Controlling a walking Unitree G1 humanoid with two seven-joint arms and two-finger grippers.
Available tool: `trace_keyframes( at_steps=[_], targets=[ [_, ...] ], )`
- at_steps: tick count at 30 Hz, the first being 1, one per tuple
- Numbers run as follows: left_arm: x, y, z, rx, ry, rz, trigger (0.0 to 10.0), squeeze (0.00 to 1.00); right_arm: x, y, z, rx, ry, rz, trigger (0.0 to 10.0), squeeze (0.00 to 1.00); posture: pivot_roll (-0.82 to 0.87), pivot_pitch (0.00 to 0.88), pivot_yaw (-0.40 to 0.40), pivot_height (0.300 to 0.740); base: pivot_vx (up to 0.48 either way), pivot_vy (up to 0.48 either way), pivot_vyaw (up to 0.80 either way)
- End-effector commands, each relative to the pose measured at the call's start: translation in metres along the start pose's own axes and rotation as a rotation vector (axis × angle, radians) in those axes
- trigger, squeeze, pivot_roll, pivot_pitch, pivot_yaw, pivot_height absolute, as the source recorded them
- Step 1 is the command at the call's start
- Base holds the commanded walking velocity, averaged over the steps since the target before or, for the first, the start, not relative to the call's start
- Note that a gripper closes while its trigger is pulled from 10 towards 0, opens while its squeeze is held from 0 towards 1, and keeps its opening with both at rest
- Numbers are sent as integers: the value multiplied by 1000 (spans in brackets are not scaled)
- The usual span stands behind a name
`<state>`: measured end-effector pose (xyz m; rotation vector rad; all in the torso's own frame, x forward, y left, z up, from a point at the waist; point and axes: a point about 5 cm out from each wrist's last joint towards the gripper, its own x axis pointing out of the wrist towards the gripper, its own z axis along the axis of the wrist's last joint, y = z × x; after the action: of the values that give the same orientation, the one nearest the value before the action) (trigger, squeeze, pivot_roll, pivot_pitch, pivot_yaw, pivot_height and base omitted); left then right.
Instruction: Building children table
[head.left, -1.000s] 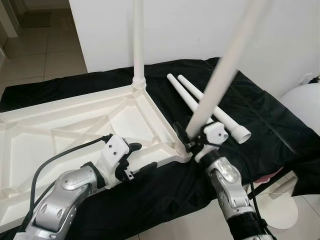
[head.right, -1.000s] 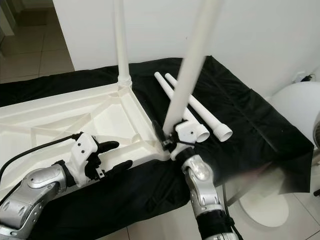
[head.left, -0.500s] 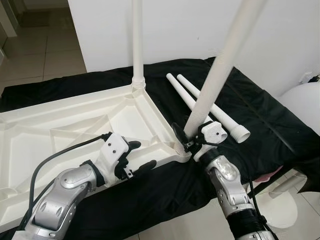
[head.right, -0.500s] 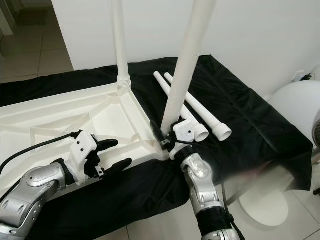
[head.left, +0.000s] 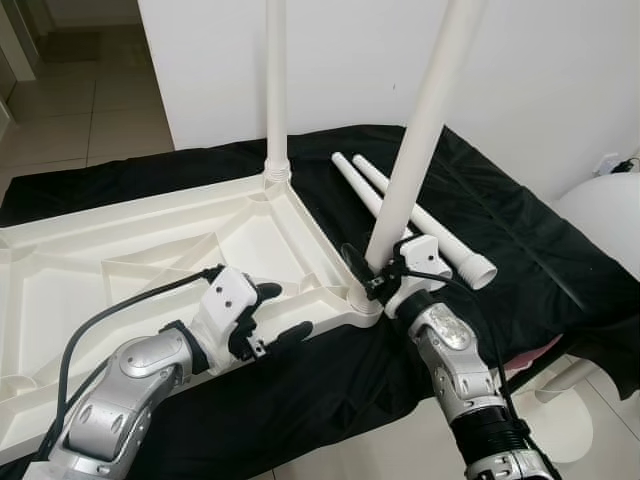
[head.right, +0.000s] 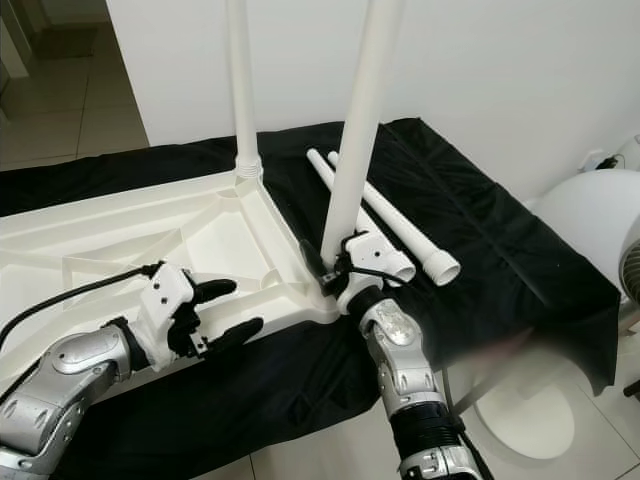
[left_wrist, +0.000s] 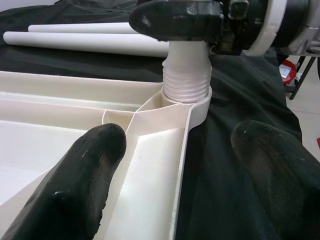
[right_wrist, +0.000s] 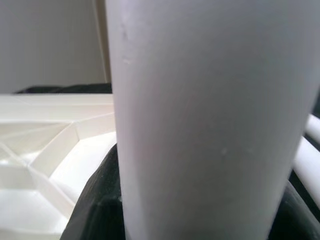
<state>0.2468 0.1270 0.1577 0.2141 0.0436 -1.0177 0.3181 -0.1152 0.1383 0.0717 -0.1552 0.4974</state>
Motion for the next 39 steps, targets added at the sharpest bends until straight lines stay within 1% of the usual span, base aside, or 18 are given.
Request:
trace_keyframes(
  at_steps=[1,2,3,4,7,9,13,14,15,17,20,23,29,33,36,37,38,39],
  targets=[
    [-1,1,-2,4,14,5,10000,0,-13,-1,-36,92,180,-35,10000,0,6,19,-11,740,0,0,0],
    [-1,1,-2,4,14,5,10000,0,-13,-1,-36,93,181,-35,10000,0,6,19,-11,740,0,0,0],
    [-1,1,-2,2,14,2,10000,0,-12,-2,-34,64,187,-46,10000,0,6,19,-12,740,0,0,0],
    [-1,1,-2,3,14,2,10000,0,-11,-3,-31,28,161,-56,10000,0,7,18,-15,740,0,0,0],
    [-2,1,-2,3,14,5,10000,0,-12,-1,-22,-4,77,-93,10000,0,7,18,-15,740,0,0,0],
    [-2,1,-2,3,14,5,10000,0,-12,0,-21,5,63,-114,10000,0,7,18,-15,740,0,0,0],
    [-2,1,-2,3,13,1,10000,0,-9,10,-18,16,32,-197,10000,0,3,14,-14,740,0,0,0],
    [-1,1,-2,3,13,0,10000,0,-9,10,-17,18,21,-240,10000,0,2,14,-14,740,0,0,0],
    [-1,1,-2,3,13,0,10000,0,-9,10,-17,18,21,-240,10000,0,2,14,-14,740,0,0,0],
    [-1,1,-2,3,13,-1,10000,0,-7,8,-14,29,5,-358,10000,0,2,13,-14,740,0,0,0],
    [-1,2,-2,4,13,-3,10000,0,-6,8,-15,30,6,-411,10000,0,2,14,-16,740,0,0,0],
    [0,1,-2,2,11,-3,10000,0,-6,6,-15,32,1,-540,10000,0,4,12,-17,740,0,0,0],
    [0,1,-2,1,10,2,10000,0,-3,17,-17,19,13,-520,10000,0,8,8,-24,740,0,0,0],
    [0,1,-2,1,9,3,10000,0,0,17,-13,-4,3,-501,10000,0,5,7,-24,740,0,0,0],
    [1,2,-2,1,8,3,10000,0,7,16,-8,-79,4,-481,10000,0,3,7,-23,740,0,0,0],
    [1,2,-2,1,8,3,10000,0,7,16,-8,-79,4,-481,10000,0,3,7,-23,740,0,0,0],
    [1,2,-2,1,8,3,10000,0,11,17,-6,-116,11,-458,10000,0,1,5,-23,740,0,0,0],
    [1,2,-2,2,8,3,10000,0,12,17,-6,-120,13,-454,10000,0,1,5,-23,740,0,0,0]
  ],
)
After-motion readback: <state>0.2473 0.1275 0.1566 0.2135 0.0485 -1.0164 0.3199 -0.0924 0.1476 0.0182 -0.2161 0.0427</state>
